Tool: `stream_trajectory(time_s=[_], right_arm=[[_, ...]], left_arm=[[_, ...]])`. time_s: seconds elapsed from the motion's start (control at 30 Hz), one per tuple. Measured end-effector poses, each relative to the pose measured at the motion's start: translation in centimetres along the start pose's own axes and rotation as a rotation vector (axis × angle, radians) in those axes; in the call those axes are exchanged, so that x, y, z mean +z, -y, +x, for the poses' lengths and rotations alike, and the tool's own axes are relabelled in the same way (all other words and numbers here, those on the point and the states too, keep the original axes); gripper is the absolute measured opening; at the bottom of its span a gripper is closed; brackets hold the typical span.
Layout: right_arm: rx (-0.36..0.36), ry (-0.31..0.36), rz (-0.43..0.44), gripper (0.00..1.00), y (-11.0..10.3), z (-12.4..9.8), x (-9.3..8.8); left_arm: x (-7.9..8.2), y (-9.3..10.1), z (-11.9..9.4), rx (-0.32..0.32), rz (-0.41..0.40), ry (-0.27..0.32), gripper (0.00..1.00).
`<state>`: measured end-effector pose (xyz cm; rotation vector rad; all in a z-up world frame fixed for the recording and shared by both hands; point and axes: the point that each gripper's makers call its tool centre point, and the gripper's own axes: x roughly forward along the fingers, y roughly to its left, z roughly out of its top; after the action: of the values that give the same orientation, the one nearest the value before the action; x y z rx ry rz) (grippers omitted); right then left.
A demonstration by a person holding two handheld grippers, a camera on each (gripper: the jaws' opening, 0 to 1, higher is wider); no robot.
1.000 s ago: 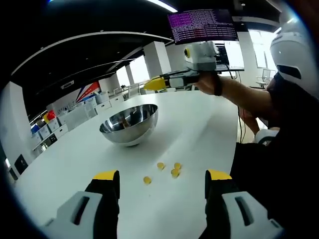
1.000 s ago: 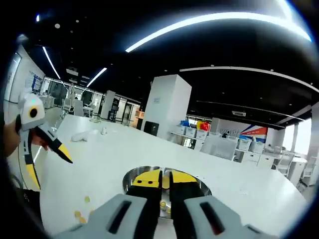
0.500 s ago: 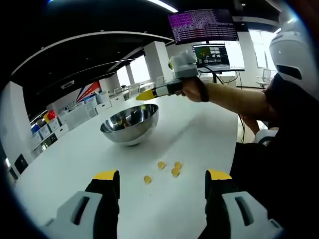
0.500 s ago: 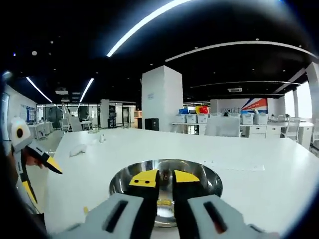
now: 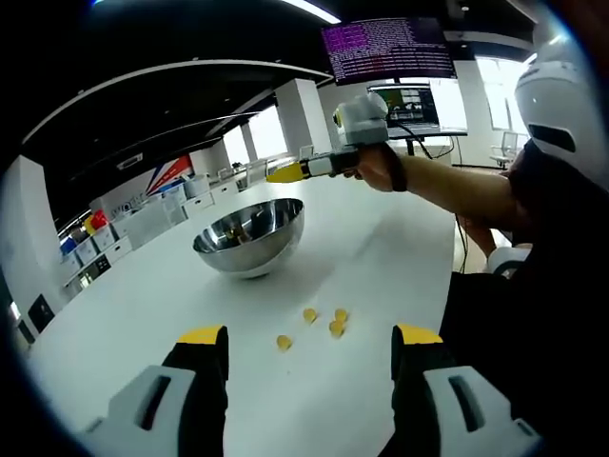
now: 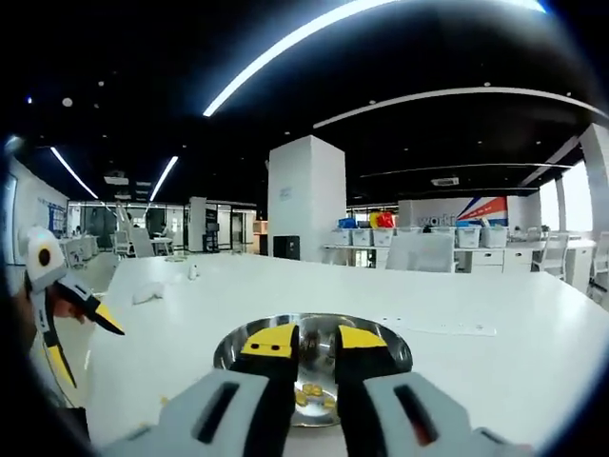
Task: Pick up the QQ candy scattered on the table and place it into the stainless steel bowl on the table
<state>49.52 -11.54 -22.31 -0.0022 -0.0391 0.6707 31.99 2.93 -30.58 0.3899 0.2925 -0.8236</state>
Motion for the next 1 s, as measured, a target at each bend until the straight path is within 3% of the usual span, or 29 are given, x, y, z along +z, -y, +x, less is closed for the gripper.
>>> stream_trajectory(time_s=[0.23,0.37,0.5,0.67,1.0], right_arm=[[0.015,0.068,-0.023,0.13,-0.9,-1.4,3.6],[0.038,0.089,-0.059,0.13,-2.0,-2.0,4.7],[0.049,0.082,-0.1,0.14,-2.8,-2.4,4.6],[0.082,0.084,-0.086,0.14,-3.9,-3.0,4.5],[0.13,0.04,-0.082,0.14,-5.6,-4.5,2.0]], left_arm=[[0.1,0.1,0.2,-0.002,0.003,-0.001,0.69],[0.2,0.1,0.3,-0.002,0.003,0.0,0.69],[0.2,0.1,0.3,-0.002,0.003,-0.001,0.69],[0.1,0.0,0.2,0.001,0.004,-0.004,0.69],[-0.1,0.0,0.0,0.007,0.001,-0.004,0.69]])
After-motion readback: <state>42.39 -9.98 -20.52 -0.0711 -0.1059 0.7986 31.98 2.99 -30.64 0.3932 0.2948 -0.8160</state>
